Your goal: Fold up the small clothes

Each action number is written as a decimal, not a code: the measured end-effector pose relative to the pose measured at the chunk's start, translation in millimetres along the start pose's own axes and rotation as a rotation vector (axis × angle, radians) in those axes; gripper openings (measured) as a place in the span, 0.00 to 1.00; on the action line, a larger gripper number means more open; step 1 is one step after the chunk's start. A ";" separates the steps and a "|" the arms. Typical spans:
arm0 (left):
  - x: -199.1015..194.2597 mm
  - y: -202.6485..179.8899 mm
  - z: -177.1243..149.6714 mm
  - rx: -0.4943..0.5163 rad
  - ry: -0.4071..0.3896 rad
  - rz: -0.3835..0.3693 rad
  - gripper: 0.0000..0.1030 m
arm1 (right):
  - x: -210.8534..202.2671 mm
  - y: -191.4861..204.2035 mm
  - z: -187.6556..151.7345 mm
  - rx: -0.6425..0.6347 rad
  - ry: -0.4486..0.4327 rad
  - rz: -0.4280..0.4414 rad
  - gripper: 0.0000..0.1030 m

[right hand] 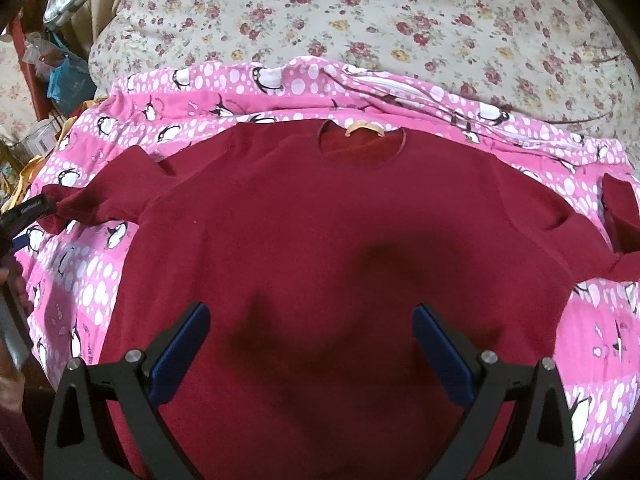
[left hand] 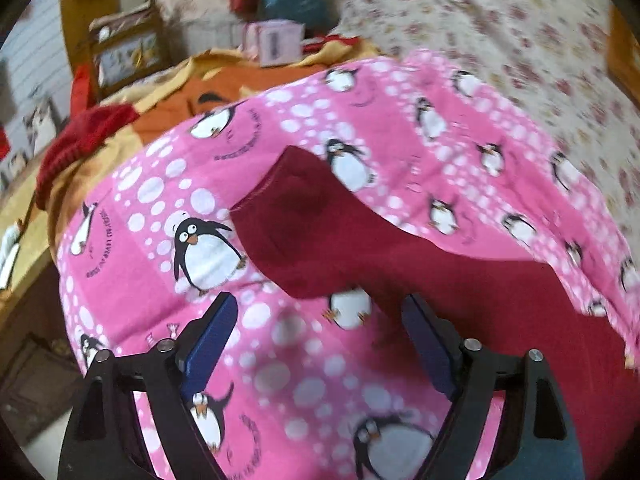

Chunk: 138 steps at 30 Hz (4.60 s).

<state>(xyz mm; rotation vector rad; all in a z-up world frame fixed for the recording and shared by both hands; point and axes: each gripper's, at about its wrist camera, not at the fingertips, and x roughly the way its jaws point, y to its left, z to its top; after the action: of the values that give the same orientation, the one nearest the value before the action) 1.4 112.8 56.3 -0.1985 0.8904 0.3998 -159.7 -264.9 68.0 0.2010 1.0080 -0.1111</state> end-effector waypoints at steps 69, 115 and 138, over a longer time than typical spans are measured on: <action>-175.9 -222.7 -123.9 0.583 0.129 -0.863 0.14 | -21.7 -135.5 1.5 0.242 -0.029 0.056 0.72; -68.4 -175.6 -119.7 0.505 0.076 -0.418 0.14 | 24.0 -185.5 52.2 0.212 -0.012 -0.247 0.11; -71.8 -200.3 -124.9 0.527 0.067 -0.435 0.16 | 44.7 -170.0 55.7 0.161 0.053 -0.077 0.25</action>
<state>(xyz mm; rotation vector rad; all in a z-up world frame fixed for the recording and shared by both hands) -44.3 -128.8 36.4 0.0836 0.9593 -0.2509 -121.3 -442.9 39.3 0.3140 1.0605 -0.2586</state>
